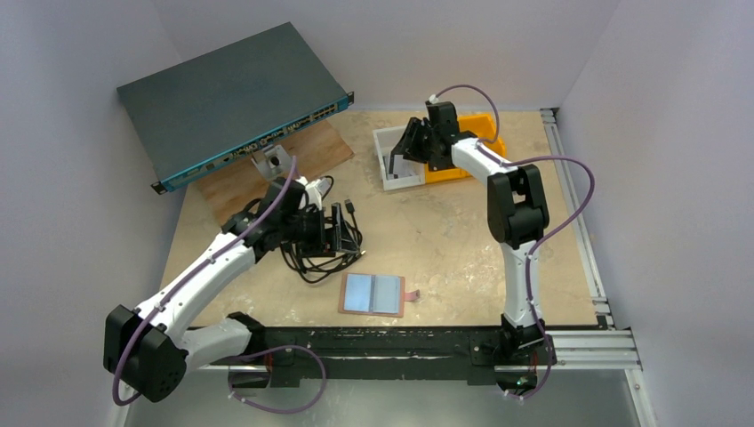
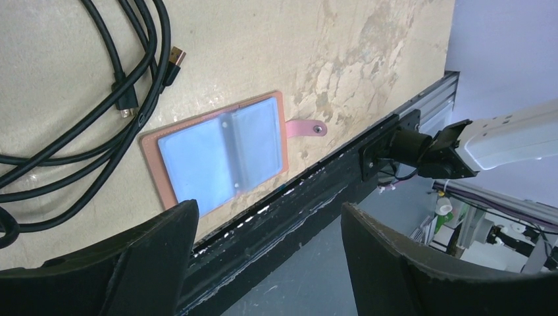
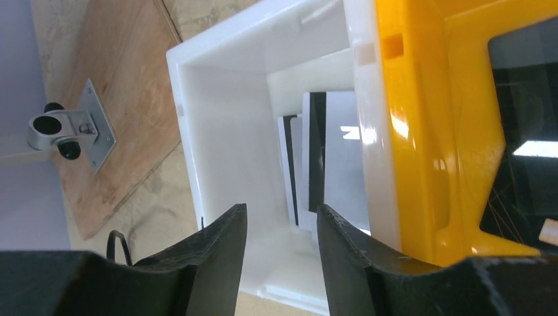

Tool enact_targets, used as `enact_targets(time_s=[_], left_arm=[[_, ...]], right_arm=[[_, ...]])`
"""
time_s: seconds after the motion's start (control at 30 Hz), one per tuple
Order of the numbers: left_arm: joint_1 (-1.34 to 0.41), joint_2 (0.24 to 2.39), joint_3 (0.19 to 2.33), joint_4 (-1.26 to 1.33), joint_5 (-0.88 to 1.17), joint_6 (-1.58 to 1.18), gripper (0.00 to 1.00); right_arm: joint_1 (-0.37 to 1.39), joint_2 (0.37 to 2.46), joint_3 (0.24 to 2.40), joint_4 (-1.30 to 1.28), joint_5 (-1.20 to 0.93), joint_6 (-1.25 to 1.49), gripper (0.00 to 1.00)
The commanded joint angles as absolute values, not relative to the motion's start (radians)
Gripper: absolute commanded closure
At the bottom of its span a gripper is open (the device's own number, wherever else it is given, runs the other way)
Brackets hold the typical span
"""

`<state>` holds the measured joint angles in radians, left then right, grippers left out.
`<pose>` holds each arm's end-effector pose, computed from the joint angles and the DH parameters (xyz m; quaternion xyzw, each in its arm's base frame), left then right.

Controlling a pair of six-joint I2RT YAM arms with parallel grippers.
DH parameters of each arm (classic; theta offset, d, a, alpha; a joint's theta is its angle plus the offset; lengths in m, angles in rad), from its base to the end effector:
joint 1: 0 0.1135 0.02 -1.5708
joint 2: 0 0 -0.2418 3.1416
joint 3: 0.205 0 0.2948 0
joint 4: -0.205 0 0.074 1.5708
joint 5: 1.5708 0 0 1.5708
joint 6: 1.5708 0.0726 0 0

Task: Take the credit cards out of the card holder
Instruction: Place the credit card in the storage box, then remove the credit card from the card holder.

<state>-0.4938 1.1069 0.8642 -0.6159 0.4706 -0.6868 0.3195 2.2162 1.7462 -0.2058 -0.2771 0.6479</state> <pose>0.2460 -0.1698 0.2136 -0.0069 0.9150 -0.3702 0.1600 0.5275 0.1954 0.1395 0.0870 0.8907 0.3095 0.3215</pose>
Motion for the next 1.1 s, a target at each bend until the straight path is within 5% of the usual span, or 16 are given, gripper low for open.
enact_targets(time_s=[0.0,0.6,1.07], left_arm=[[-0.563,1.136,0.913,-0.613,0.401,-0.674,0.21],[-1.035,1.454,1.087,-0.679,-0.072,-0.666,0.41],[-1.180,1.743,1.164,-0.650,-0.198,-0.659,0.46]], right_arm=[[0.317,2.095,1.758,-0.259,-0.236,0.630,0.56],[0.317,1.386,0.971,-0.206,-0.133,0.668,0.59],[0.321,1.234,0.735,-0.191,-0.160,0.697,0.62]])
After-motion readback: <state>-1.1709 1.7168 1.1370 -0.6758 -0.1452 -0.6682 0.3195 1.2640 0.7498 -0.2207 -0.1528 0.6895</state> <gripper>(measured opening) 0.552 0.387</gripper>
